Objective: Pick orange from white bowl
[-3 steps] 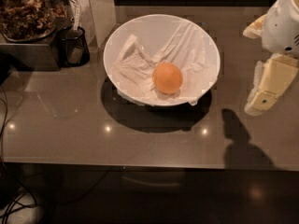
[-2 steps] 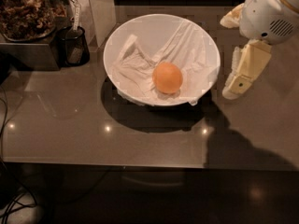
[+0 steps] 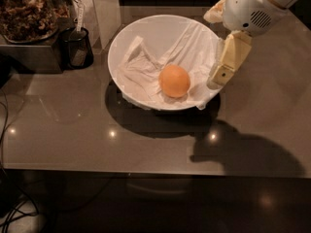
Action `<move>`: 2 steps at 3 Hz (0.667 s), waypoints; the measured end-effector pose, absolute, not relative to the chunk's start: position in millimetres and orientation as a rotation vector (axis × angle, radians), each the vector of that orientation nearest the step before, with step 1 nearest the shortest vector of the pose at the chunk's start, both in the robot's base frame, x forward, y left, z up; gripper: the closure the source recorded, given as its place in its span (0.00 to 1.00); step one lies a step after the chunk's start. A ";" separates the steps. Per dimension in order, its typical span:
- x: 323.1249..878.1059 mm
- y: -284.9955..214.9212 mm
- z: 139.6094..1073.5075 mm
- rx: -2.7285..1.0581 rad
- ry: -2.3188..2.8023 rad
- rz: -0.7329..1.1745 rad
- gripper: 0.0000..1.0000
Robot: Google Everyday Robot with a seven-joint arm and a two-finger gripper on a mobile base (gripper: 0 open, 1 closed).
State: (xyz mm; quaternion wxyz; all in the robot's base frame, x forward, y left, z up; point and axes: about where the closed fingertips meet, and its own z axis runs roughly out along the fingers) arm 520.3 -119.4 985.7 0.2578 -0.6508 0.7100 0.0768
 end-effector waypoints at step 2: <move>541.3 -99.1 953.6 -1.667 1.912 0.385 0.00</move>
Offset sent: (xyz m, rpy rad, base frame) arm 0.0415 0.0390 -0.0574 0.2358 0.1118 0.0002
